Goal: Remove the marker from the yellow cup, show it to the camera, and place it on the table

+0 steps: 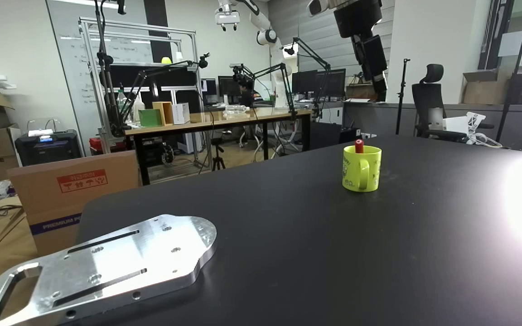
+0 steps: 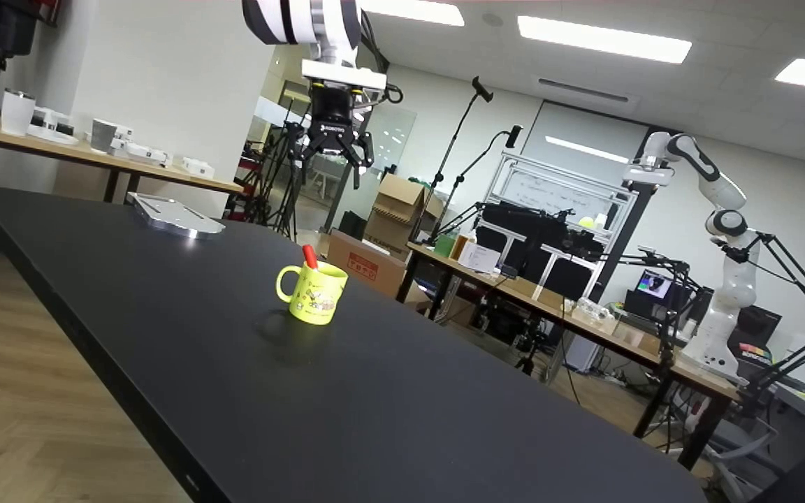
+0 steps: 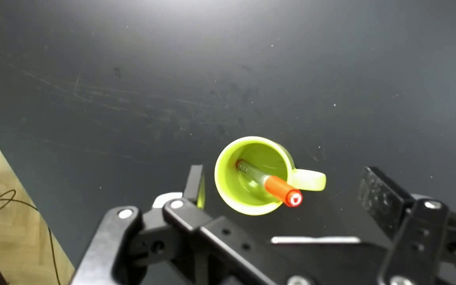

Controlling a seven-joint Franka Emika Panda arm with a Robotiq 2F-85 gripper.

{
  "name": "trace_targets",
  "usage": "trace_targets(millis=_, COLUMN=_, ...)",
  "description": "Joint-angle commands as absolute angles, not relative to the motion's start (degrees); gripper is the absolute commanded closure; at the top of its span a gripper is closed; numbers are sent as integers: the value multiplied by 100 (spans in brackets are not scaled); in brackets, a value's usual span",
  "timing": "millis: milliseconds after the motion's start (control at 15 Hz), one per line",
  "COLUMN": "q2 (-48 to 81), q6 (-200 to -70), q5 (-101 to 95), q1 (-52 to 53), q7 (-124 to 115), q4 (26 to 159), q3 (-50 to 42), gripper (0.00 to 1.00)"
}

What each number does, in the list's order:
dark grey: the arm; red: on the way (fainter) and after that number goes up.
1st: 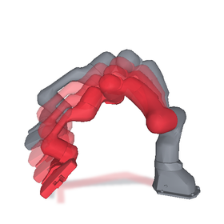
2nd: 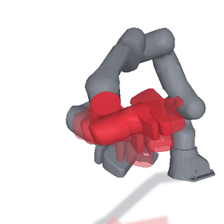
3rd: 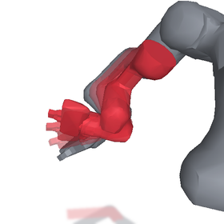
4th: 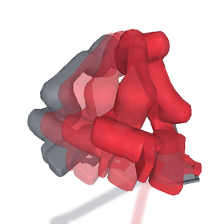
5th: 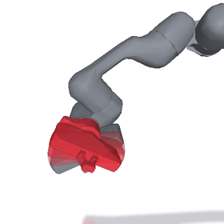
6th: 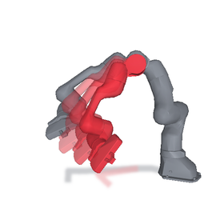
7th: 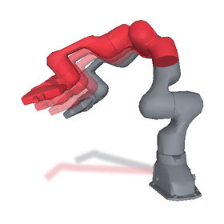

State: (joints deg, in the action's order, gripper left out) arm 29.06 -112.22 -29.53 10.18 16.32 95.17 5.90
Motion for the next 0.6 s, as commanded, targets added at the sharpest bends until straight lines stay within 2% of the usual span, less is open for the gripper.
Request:
trace_targets(millis=0, q2=3009, q6=-11746, q5=-2886, q1=958, q7=1968, q4=9547, q3=626, gripper=0)
trace_targets(millis=533, q2=3082, q6=-11839, q5=-2869, q1=1042, q7=1906, q4=9561, q3=547, gripper=0)
